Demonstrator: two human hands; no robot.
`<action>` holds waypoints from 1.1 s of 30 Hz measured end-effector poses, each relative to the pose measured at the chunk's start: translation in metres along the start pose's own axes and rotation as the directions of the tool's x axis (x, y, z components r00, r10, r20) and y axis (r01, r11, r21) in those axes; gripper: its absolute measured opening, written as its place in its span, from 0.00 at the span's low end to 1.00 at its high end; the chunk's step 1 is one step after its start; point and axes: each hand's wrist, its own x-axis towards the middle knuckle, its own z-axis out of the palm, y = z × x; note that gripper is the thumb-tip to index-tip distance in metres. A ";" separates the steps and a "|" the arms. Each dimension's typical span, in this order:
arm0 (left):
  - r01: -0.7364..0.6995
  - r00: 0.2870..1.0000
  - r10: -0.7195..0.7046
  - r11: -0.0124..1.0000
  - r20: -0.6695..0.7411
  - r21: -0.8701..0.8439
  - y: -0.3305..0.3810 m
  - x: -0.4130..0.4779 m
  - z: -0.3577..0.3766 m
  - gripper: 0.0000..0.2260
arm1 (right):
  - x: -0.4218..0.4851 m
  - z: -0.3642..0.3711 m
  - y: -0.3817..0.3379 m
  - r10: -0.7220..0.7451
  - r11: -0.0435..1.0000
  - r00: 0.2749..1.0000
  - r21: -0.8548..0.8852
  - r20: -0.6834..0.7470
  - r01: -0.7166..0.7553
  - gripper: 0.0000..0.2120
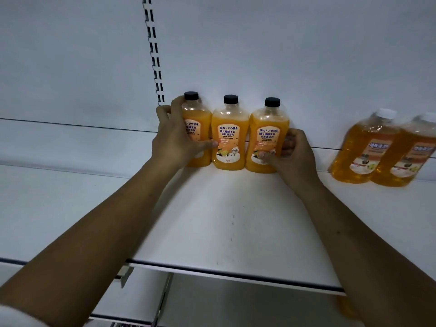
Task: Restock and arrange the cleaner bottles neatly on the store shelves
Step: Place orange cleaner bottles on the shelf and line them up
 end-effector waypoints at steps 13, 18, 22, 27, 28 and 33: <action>-0.013 1.000 0.012 0.999 -0.017 -0.044 -0.005 -0.001 0.003 0.57 | -0.002 0.001 -0.001 0.041 0.999 0.999 -0.005 -0.012 -0.041 0.36; 0.026 0.999 -0.022 0.988 0.031 -0.155 -0.007 -0.003 -0.016 0.61 | -0.005 -0.007 -0.009 0.088 0.996 0.994 0.025 -0.064 -0.087 0.39; -0.062 0.998 0.064 0.996 0.029 -0.070 0.002 -0.021 -0.049 0.49 | -0.012 -0.020 -0.032 0.041 0.998 0.988 -0.048 -0.149 -0.048 0.33; -0.292 0.948 0.286 0.956 0.138 0.028 0.028 -0.066 -0.082 0.31 | -0.040 -0.037 -0.079 -0.102 0.974 0.993 -0.210 -0.065 0.086 0.22; -0.324 0.936 0.314 0.945 0.157 0.042 0.034 -0.076 -0.084 0.32 | -0.051 -0.040 -0.087 -0.114 0.969 0.993 -0.227 -0.037 0.102 0.21; -0.505 0.844 0.498 0.863 0.199 -0.015 0.055 -0.109 -0.074 0.32 | -0.126 -0.057 -0.096 -0.137 0.905 0.990 -0.401 0.036 0.140 0.23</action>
